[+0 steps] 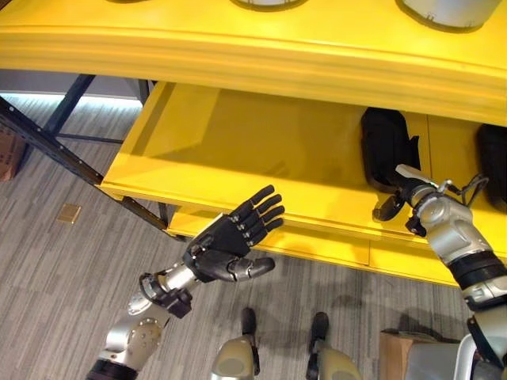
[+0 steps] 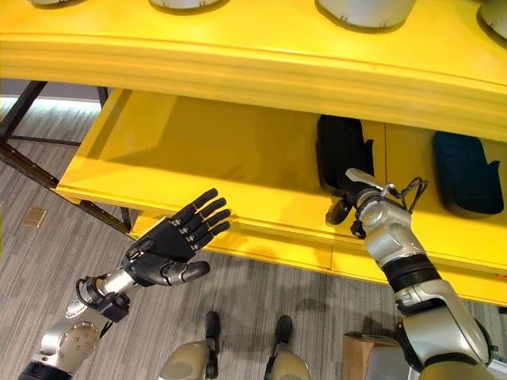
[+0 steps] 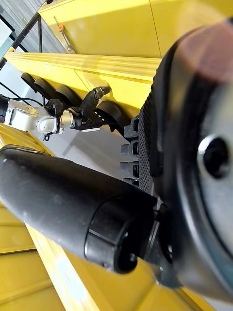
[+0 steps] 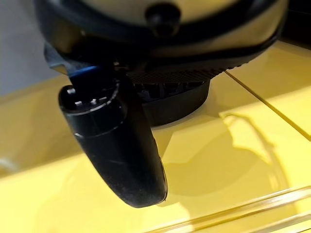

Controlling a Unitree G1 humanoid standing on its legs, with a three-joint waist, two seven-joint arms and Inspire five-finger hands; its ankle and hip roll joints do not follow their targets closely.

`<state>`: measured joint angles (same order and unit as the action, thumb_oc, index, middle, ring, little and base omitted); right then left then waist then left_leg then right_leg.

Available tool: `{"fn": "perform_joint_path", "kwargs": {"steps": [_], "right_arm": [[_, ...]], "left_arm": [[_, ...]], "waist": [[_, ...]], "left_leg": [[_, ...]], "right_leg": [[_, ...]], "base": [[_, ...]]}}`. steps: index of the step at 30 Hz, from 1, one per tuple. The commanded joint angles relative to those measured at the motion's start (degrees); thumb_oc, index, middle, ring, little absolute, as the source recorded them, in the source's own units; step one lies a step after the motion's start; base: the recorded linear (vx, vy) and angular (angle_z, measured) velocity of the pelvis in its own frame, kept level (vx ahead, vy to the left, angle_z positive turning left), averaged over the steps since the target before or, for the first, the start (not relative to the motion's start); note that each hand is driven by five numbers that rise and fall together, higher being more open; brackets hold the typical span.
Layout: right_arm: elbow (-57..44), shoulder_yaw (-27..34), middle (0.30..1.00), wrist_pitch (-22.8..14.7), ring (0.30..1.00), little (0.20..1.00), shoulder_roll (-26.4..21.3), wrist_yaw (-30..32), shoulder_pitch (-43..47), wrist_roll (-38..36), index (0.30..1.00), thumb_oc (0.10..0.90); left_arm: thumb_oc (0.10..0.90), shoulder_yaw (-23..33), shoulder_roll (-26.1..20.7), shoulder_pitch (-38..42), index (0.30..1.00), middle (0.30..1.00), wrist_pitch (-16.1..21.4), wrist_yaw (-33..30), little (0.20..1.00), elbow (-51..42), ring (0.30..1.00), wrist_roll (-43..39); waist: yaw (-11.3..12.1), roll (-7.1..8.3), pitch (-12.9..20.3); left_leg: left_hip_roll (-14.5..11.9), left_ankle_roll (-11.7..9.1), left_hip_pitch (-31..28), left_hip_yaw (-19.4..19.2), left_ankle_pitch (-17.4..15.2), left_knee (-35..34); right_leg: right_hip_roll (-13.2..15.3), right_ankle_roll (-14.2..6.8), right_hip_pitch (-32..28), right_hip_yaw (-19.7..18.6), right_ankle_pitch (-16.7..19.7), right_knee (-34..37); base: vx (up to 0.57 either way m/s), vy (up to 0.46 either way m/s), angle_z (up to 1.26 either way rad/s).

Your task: Move parts from the plastic box to the shelf.

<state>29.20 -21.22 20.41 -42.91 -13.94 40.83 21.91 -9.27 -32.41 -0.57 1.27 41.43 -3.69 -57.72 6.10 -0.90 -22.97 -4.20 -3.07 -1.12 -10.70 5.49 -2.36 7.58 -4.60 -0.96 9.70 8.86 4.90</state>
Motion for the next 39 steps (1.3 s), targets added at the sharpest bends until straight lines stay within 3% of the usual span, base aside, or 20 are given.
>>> {"fn": "perform_joint_path", "kwargs": {"steps": [1, 6, 10, 15, 35, 39], "right_arm": [[-3.72, 0.62, 1.0, 0.07, 1.0, 1.0, -1.4, 1.66, 2.12, 2.35, 1.0, 0.9], [-4.71, 1.28, 1.0, -1.24, 1.0, 1.0, -1.42, 7.15, 2.39, 3.38, 1.0, 0.9], [-4.34, 2.74, 1.0, -6.42, 1.0, 1.0, -1.77, 15.66, 3.49, 8.08, 1.0, 0.9], [-7.53, 3.02, 1.0, -8.4, 1.0, 1.0, -3.64, 16.16, 1.93, 11.27, 1.0, 0.9], [-11.14, 2.23, 1.0, -9.57, 1.0, 1.0, -3.68, 15.33, -1.08, 11.08, 1.0, 0.9], [-15.05, 3.79, 1.0, -10.92, 1.0, 1.0, -4.15, 20.64, -2.81, 20.07, 1.0, 0.9]], "left_arm": [[0.9, 1.25, 2.13, 1.94, 1.0, 1.0, 3.01, 1.37, 1.0, -4.74, 1.0, -1.09], [0.9, 0.82, 2.14, 2.13, 1.0, 1.0, 3.29, 1.32, 1.0, -4.57, 1.0, -1.17], [0.9, 0.38, 1.93, 2.14, 1.0, 1.0, 3.68, 0.79, 1.0, -4.71, 1.0, -1.95], [0.9, 0.61, 1.18, 0.74, 1.0, 1.0, 4.31, 1.75, 1.0, -5.25, 1.0, -3.27], [0.9, 0.36, 0.96, -0.09, 1.0, 1.0, 5.29, 1.51, 1.0, -5.68, 1.0, -3.84], [0.9, 0.39, 1.04, -0.57, 1.0, 1.0, 5.57, 1.44, 1.0, -5.95, 1.0, -3.76]], "waist": [[-0.69, 1.44, 4.52], [-0.97, 1.28, 4.63], [-0.99, 0.73, 4.77], [-1.1, 0.13, 5.02], [-1.78, -0.03, 5.0], [-2.22, 0.08, 5.13]], "left_leg": [[0.14, 1.0, 2.08, 0.99, -7.36, 7.44], [0.03, 1.06, 2.02, 0.8, -7.47, 7.56], [0.09, 1.14, 2.16, 0.81, -7.68, 7.78], [0.36, 1.12, 2.51, 1.07, -7.76, 7.88], [0.62, 1.38, 2.26, 0.86, -8.05, 7.92], [0.72, 1.58, 2.17, 0.64, -8.2, 7.91]], "right_leg": [[-3.43, 1.95, 2.14, -0.13, -10.0, -9.11], [-3.47, 2.03, 2.26, -0.32, -10.06, -9.25], [-3.53, 2.07, 2.38, -0.48, -10.12, -9.29], [-3.43, 1.97, 2.55, -0.61, -10.25, -9.25], [-2.86, 1.82, 2.84, -0.67, -10.48, -9.86], [-2.93, 1.73, 2.86, -1.06, -10.42, -9.82]], "base": [[0.0, 0.0, 0.0], [0.0, 0.002, -0.01], [0.01, 0.015, -0.03], [0.01, 0.028, -0.02], [0.0, 0.002, 0.0], [0.0, 0.0, 0.0]]}}
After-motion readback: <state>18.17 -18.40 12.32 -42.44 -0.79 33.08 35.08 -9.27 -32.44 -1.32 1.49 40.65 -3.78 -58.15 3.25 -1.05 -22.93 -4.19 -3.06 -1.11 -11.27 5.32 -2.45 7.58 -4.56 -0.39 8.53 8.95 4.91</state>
